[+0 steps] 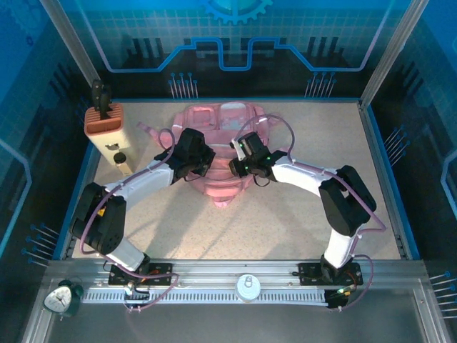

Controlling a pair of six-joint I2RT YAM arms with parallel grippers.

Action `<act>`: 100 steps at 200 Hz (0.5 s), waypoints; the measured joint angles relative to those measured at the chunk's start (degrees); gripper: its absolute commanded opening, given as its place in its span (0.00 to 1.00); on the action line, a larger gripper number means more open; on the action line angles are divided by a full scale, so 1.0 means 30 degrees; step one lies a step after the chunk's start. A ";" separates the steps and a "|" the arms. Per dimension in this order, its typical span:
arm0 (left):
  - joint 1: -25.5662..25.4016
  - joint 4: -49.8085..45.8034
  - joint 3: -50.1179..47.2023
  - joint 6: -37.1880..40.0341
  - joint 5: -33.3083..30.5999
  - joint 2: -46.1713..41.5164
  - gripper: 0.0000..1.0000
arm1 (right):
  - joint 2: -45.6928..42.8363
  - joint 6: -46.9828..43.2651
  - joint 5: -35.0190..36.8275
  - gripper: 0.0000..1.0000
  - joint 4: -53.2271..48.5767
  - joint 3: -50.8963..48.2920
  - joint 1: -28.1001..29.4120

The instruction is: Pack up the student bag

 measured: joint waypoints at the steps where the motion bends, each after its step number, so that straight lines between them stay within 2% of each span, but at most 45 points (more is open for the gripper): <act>1: 0.0007 0.0000 0.0000 0.0000 0.0000 -0.0007 0.00 | 0.0000 -0.0029 0.0015 0.20 0.0000 -0.0007 0.0000; 13: 0.0029 -0.0007 0.0000 0.0066 0.0000 -0.0058 0.00 | 0.0000 -0.0204 0.0138 0.12 0.0138 -0.0073 0.0000; 30: 0.0022 -0.0007 0.0000 0.0138 0.0000 -0.0080 0.00 | -0.0036 -0.0146 0.0408 0.08 0.0423 -0.0277 0.0000; 46: 0.0022 -0.0080 -0.0007 0.0284 0.0000 -0.0146 0.00 | -0.0138 -0.0102 0.0423 0.00 0.0707 -0.0546 0.0000; 100: 0.0342 -0.0474 -0.0525 0.1231 0.0430 -0.1137 0.00 | -0.1144 0.0444 0.0503 0.00 0.1078 -0.1588 -0.0138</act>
